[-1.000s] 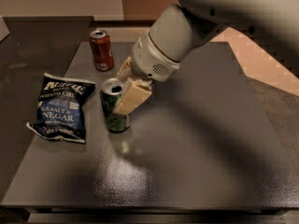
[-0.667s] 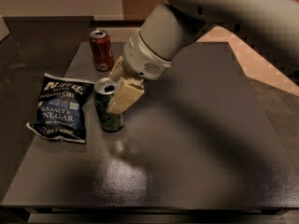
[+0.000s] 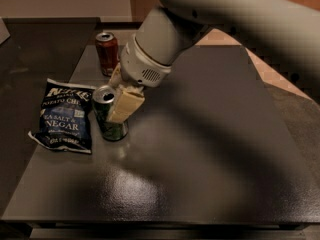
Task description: Move green can near blue chip bag
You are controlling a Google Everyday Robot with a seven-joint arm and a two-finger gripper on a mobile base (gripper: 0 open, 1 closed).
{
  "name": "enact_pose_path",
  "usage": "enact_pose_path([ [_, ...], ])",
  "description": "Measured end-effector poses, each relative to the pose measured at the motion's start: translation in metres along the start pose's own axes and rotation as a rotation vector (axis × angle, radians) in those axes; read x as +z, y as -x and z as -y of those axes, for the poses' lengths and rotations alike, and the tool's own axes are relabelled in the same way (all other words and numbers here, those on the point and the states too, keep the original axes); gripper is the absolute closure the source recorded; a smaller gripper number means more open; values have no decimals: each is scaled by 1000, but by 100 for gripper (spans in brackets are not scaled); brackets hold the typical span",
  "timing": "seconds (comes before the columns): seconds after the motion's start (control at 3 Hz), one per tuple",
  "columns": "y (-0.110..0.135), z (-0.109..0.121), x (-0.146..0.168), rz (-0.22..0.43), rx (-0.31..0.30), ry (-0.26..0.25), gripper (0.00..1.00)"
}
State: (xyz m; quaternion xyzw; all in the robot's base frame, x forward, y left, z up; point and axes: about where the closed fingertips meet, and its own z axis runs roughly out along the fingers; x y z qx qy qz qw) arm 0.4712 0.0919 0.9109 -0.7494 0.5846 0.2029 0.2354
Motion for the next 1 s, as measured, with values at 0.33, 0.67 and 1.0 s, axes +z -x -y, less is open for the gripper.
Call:
enact_pose_path([
  [0.33, 0, 1, 3, -11, -1, 7, 13],
  [0.67, 2, 0, 3, -12, -4, 8, 0],
  [1.0, 2, 0, 3, -12, -4, 8, 0],
])
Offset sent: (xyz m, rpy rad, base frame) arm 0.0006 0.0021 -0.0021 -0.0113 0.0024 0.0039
